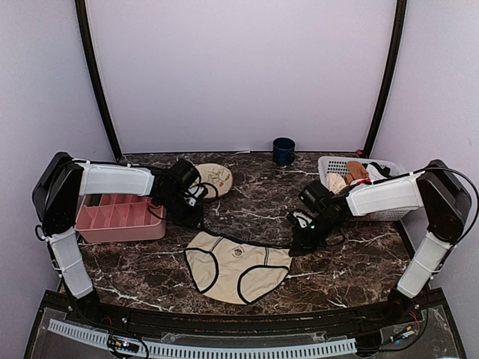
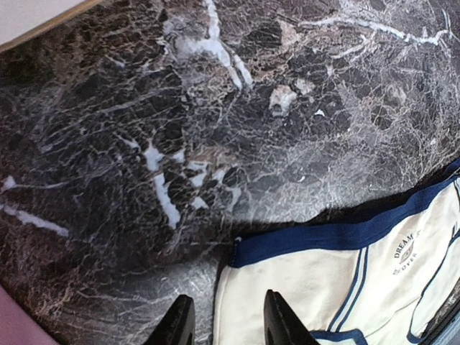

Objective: Roll the underwear
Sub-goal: Pick up the underwear from the center of the board.

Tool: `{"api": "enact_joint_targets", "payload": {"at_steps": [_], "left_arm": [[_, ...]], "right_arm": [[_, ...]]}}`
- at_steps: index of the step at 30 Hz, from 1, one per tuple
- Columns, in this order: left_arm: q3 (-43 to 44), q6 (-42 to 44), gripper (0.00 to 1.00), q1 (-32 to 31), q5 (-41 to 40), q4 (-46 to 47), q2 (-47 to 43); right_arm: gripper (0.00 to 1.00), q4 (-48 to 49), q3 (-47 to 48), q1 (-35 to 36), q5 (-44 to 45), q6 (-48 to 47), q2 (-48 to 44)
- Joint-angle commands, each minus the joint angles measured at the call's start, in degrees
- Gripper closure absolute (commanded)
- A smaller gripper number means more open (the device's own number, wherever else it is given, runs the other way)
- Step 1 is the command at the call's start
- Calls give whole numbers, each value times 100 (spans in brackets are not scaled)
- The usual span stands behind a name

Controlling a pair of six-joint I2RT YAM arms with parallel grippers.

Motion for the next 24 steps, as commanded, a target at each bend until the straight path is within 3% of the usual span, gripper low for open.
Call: {"api": "enact_joint_targets", "payload": {"at_steps": [1,6,10,11,19,24], "left_arm": [[205,219,65,-2,276,119,333],[213,169,70,-2,522,293,649],[148,203,97,-2,517,268,609],[124,207,100,-2,481,273,457],[158,445,100,-2,-127,518,-1471],[169,764,100,-2,-72,725,-2240]], "right_arm": [[100,-345,306,-26,350,-596,126],[100,-462,423,-41,504,-842,231],[100,-568,708,-53,688,-1118,136],[100,-580,790,-53,742,-1184,18],[100,-199,1310,-53,978,-1744,-1344],[100,-83,1433,-44,985,-2071,-1981]]}}
